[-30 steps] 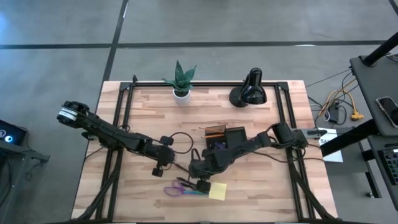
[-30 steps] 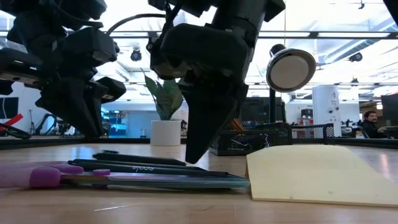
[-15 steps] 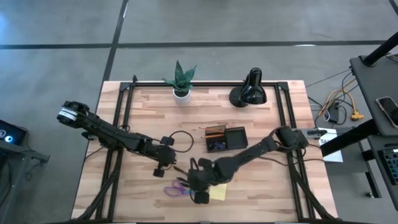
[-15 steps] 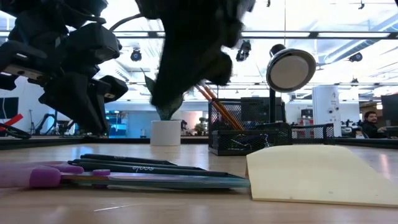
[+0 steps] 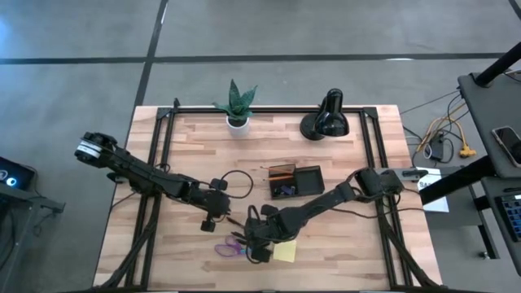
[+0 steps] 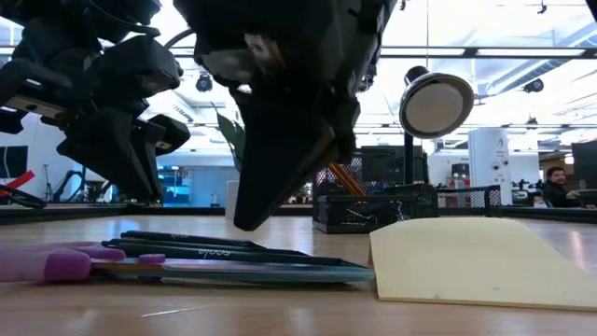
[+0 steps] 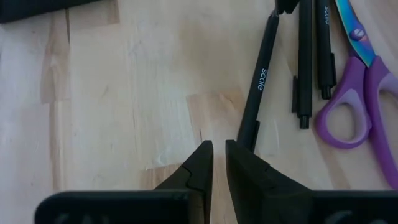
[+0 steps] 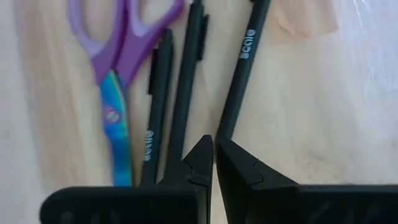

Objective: Pick and place office supplies into organizer
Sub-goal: Put the top black ballpen into the black desk organizer

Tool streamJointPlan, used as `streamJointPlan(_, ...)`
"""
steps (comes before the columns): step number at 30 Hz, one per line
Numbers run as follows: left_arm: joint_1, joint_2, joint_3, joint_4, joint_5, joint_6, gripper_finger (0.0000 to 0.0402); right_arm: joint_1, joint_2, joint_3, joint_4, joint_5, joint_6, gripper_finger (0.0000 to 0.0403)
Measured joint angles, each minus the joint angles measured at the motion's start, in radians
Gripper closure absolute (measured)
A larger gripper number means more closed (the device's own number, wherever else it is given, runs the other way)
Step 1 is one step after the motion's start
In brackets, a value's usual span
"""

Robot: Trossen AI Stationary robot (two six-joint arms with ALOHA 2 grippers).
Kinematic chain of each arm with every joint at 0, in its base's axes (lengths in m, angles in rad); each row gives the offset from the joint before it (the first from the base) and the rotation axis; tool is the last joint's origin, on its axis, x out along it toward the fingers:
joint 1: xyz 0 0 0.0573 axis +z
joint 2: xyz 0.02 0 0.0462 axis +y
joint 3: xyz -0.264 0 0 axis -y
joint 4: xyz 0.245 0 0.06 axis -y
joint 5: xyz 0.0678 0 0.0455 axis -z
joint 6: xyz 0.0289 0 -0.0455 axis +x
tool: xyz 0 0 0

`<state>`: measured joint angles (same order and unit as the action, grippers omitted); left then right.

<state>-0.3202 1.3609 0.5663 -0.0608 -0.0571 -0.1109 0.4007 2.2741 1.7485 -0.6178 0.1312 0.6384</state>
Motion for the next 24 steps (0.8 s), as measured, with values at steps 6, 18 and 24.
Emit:
streamJointPlan(6,0.000,0.000,0.000,0.000,0.000,-0.014,0.0374,0.003,-0.001,0.000,-0.045,0.000,0.063,0.0342)
streamJointPlan(18,0.000,0.000,-0.002,0.000,0.001,-0.009,0.0374,0.008,-0.002,0.000,-0.049,0.000,0.039,0.0254)
streamJointPlan(24,0.000,0.000,-0.002,0.000,0.001,-0.007,0.0374,0.008,0.002,0.000,-0.043,0.003,0.036,0.0279)
